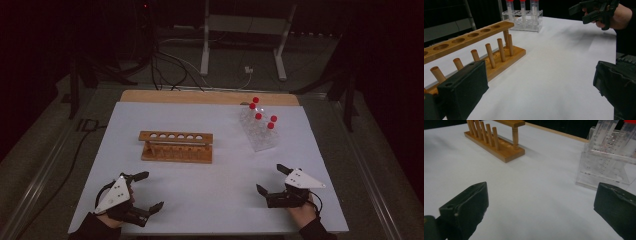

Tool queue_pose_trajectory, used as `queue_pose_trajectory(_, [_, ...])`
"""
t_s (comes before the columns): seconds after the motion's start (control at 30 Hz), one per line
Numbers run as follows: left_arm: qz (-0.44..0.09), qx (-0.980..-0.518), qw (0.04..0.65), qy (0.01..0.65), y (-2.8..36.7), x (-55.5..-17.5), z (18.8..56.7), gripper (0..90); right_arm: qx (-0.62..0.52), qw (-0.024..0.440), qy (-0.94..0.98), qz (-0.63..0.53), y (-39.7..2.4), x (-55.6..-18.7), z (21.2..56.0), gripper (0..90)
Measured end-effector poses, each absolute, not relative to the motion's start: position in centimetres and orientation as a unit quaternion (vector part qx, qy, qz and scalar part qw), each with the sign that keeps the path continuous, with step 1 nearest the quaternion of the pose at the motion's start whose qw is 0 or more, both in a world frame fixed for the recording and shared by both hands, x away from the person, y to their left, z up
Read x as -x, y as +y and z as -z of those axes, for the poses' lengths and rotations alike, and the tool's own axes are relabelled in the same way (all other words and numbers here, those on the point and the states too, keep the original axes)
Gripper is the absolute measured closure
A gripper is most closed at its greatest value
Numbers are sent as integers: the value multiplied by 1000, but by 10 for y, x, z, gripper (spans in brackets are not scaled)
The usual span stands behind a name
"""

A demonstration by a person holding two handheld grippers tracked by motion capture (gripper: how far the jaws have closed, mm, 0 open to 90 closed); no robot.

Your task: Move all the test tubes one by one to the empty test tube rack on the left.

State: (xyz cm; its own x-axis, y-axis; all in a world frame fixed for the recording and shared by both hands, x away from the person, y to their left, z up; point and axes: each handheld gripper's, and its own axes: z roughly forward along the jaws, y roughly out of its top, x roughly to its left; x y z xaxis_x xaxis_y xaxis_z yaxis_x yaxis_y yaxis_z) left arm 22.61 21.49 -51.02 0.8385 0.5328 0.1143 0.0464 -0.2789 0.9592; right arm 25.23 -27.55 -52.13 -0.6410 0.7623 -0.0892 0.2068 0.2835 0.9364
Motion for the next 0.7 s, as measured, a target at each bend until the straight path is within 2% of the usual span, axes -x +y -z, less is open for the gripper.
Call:
queue_pose_trajectory(0.13, [-211,-768,573,193,216,-226,510,4,-319,290,750,-501,-274,-249,519,0])
queue_pose_trajectory(0.2, [-210,-768,573,193,217,-227,510,4,-331,238,762,-503,-274,-251,518,0])
queue_pose_trajectory(0.27, [-208,-767,574,195,217,-227,510,5,-338,220,767,-499,-273,-251,517,0])
queue_pose_trajectory(0.7, [-206,-765,575,202,218,-229,510,5,-334,217,774,-492,-263,-243,503,0])
